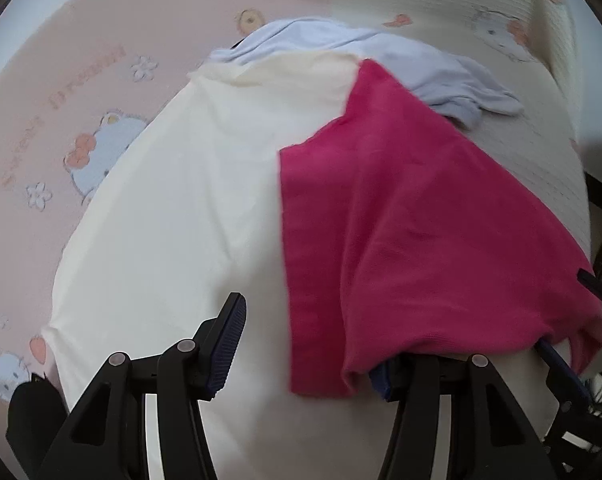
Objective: Fold clothes
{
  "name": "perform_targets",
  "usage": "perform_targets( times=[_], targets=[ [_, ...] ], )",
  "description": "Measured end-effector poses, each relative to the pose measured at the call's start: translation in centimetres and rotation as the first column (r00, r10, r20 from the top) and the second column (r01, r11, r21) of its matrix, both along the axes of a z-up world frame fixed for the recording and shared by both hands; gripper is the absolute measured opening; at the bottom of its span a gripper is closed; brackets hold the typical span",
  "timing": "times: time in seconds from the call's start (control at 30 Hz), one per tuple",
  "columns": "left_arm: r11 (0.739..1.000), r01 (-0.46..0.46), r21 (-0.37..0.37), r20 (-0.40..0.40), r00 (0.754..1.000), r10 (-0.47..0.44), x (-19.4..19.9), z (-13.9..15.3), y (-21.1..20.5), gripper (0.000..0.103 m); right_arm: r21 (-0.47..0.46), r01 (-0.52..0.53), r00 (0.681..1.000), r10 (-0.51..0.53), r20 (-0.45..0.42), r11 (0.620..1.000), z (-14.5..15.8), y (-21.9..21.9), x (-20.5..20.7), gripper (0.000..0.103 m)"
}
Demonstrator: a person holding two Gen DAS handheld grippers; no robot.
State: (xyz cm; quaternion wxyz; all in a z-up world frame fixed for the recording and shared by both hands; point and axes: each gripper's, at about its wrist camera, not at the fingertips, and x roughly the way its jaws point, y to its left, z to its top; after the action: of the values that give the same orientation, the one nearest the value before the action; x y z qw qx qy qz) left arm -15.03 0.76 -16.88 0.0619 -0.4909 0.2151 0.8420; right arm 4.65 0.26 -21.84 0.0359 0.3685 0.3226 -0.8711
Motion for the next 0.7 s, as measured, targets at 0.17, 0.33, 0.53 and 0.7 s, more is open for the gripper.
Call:
perform_targets(
  times=[0.17,0.33,0.53,0.7],
  targets=[
    [1.0,-0.01,0.012,-0.032,0.999,0.011,-0.6,0.5,-0.9,0.034,0.036,0.004,1.0,-0.003,-0.016,0.999,-0.1,-1.2,-0.6,0.04],
    [0.999,-0.023,0.034,-0.016,1.0,0.024,-0.8,0.4,0.2,0.009,0.039,-0.063,0.997,0.064,-0.032,0.997,0.4,-2.6,0.6,0.041],
    [0.999,-0.019,0.046,-0.012,1.0,0.019,-0.7,0.9,0.4,0.009,0.084,-0.002,0.998,0.007,-0.055,0.996,-0.1,-1.9,-0.3,0.041],
    [1.0,-0.001,0.009,0.021,1.0,0.001,0.3,0.5,0.9,0.009,0.037,0.113,0.992,-0.11,-0.064,0.993,0.5,0.5,-1.6,0.036]
  ],
)
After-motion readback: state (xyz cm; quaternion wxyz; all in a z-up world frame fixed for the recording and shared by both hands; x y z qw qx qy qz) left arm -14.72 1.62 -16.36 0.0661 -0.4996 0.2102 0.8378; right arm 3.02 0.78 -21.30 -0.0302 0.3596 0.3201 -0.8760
